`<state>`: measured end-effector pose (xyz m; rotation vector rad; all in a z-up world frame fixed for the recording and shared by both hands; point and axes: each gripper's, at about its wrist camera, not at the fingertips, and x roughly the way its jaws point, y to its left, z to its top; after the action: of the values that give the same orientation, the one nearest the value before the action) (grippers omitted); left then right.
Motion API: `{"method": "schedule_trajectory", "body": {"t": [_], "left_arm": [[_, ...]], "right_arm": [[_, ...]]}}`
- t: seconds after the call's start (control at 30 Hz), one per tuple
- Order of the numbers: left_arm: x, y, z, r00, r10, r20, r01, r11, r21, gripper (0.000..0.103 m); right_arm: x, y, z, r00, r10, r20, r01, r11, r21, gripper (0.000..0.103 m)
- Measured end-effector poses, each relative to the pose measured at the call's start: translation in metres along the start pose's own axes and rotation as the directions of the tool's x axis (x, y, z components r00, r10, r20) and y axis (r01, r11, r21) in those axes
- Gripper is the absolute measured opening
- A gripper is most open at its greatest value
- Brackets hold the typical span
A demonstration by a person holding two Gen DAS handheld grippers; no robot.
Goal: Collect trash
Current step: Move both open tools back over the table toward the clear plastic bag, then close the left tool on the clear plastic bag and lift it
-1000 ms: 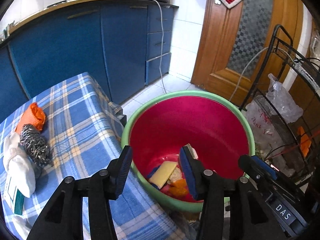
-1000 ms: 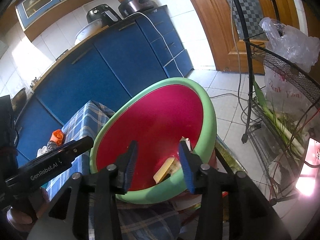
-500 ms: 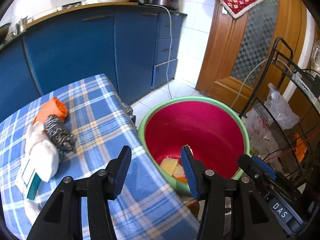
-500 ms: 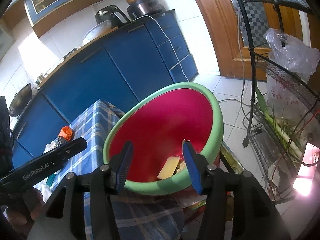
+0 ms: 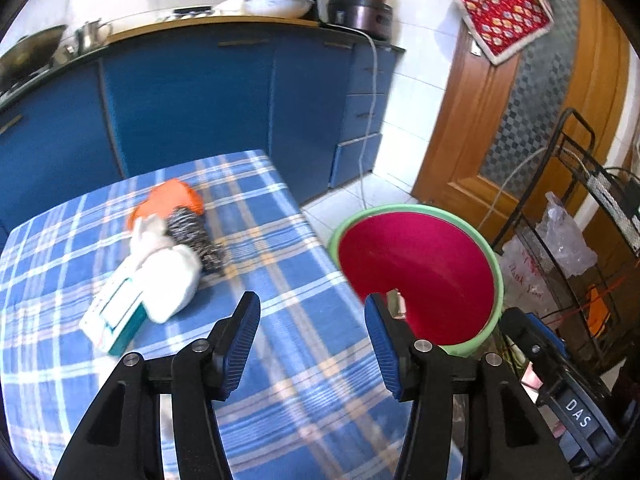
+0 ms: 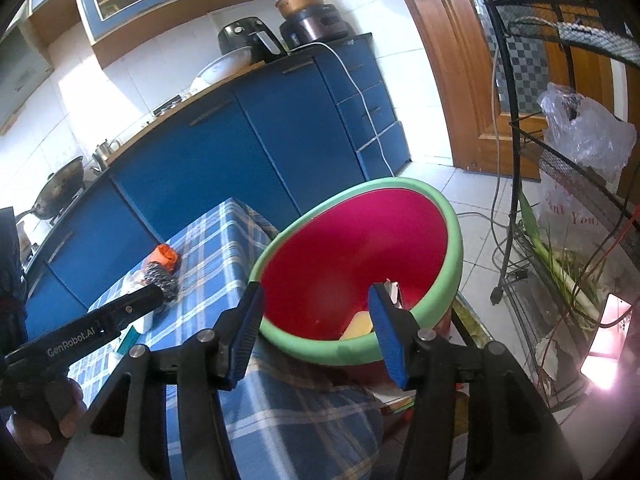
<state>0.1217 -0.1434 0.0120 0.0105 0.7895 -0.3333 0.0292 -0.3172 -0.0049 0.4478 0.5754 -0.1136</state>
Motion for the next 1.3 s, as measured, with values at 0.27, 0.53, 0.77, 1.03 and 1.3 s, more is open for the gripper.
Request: {"method": "schedule_trajectory", "body": {"t": [0.27, 0.53, 0.77, 1.03, 1.3], "left_arm": [[-0.022, 0.039, -0.015, 0.998, 0.066, -0.007, -0.066, 0.995, -0.081, 0.056], [-0.036, 0.074, -0.031, 0.991, 0.128, -0.027, -0.130, 0.980, -0.152, 0.057], [-0.034, 0.099, -0.043, 0.986, 0.154, -0.068, -0.165, 0.963, -0.211, 0.063], [-0.013, 0.114, -0.053, 0.979, 0.155, -0.133, -0.187, 0.942, -0.278, 0.063], [0.004, 0.119, -0.056, 0.975, 0.155, -0.156, -0.197, 0.933, -0.301, 0.063]], "right_arm": [[-0.014, 0.021, -0.008, 1.000, 0.030, 0.002, -0.030, 0.999, -0.035, 0.058], [-0.019, 0.038, -0.017, 0.998, 0.060, -0.018, -0.061, 0.996, -0.071, 0.060], [-0.020, 0.046, -0.025, 0.997, 0.064, -0.035, -0.067, 0.994, -0.091, 0.061], [-0.016, 0.048, -0.029, 0.997, 0.056, -0.050, -0.060, 0.993, -0.101, 0.062], [-0.010, 0.047, -0.031, 0.997, 0.048, -0.066, -0.055, 0.994, -0.097, 0.062]]}}
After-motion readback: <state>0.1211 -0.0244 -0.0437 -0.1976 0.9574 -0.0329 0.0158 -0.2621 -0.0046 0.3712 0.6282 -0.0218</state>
